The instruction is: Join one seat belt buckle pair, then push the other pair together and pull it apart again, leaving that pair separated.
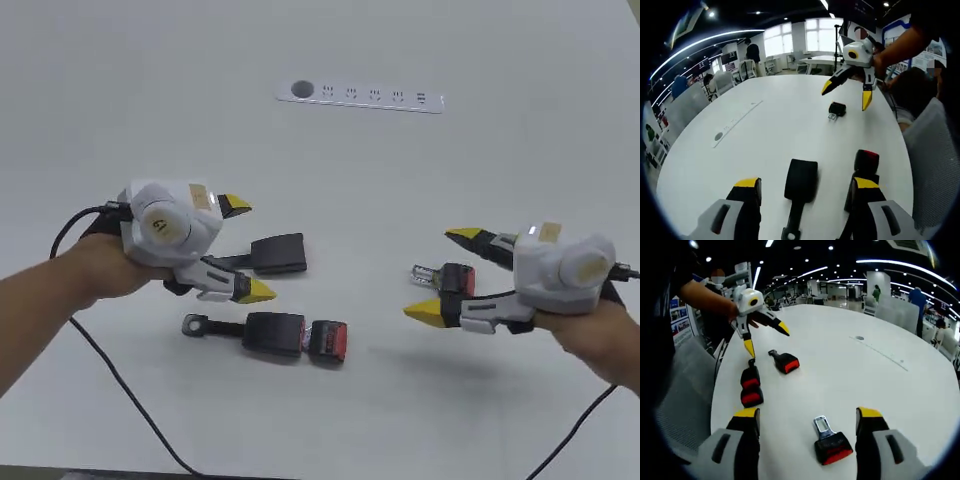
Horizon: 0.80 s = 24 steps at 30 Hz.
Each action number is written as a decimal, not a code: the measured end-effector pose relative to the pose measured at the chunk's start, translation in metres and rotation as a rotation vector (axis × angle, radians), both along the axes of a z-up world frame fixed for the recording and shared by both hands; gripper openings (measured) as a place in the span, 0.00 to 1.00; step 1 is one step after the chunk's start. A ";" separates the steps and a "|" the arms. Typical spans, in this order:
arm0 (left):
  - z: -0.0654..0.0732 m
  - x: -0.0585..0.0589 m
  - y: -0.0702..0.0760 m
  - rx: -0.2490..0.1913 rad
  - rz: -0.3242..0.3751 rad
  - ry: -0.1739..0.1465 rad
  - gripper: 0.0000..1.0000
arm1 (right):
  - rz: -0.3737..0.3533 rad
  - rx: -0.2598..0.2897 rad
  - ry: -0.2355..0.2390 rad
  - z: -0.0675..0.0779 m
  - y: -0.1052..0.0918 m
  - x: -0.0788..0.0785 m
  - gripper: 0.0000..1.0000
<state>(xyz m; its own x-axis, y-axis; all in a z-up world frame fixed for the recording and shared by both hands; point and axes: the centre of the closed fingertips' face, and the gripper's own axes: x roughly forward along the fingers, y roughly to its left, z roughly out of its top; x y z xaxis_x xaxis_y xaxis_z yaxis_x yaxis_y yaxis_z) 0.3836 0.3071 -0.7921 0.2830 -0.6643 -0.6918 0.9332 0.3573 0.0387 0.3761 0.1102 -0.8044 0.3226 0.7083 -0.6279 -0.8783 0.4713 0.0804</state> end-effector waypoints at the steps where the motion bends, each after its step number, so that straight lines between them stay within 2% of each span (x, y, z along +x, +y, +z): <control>1: -0.003 0.002 -0.002 0.008 -0.007 -0.003 0.76 | -0.001 0.005 0.015 -0.002 -0.004 0.002 0.79; 3: -0.009 0.006 -0.003 0.022 -0.010 0.005 0.76 | -0.003 -0.026 0.030 -0.012 -0.018 0.005 0.79; 4: -0.014 0.007 -0.003 0.024 -0.007 0.035 0.75 | 0.003 -0.039 0.042 -0.016 -0.023 0.005 0.79; 6: -0.022 0.012 -0.003 0.040 -0.015 0.028 0.71 | 0.015 -0.049 0.074 -0.025 -0.030 0.004 0.79; 7: -0.026 0.013 -0.002 0.051 -0.016 0.032 0.71 | 0.024 -0.060 0.086 -0.028 -0.032 0.002 0.79; 8: -0.032 0.012 -0.001 0.064 -0.013 0.062 0.71 | 0.031 -0.070 0.104 -0.034 -0.035 0.001 0.79; 10: -0.036 0.012 -0.003 0.064 -0.030 0.060 0.70 | 0.051 -0.082 0.132 -0.043 -0.040 -0.002 0.79; 12: -0.041 0.011 -0.004 0.074 -0.038 0.078 0.68 | 0.069 -0.094 0.120 -0.045 -0.041 -0.003 0.80; 15: -0.049 0.012 -0.003 0.093 -0.049 0.088 0.67 | 0.093 -0.101 0.150 -0.050 -0.045 -0.005 0.78; 17: -0.051 0.013 -0.003 0.084 -0.039 0.104 0.65 | 0.099 -0.112 0.155 -0.052 -0.047 -0.005 0.78; 19: -0.052 0.014 -0.003 0.087 -0.040 0.103 0.64 | 0.100 -0.113 0.165 -0.052 -0.046 -0.006 0.75; 21: -0.055 0.013 -0.005 0.085 -0.051 0.110 0.62 | 0.115 -0.115 0.151 -0.052 -0.045 -0.005 0.73; 22: -0.059 0.011 -0.004 0.095 -0.060 0.119 0.61 | 0.117 -0.111 0.151 -0.051 -0.044 -0.005 0.70; 24: -0.065 0.010 -0.001 0.139 -0.080 0.110 0.58 | 0.126 -0.116 0.157 -0.051 -0.041 -0.006 0.59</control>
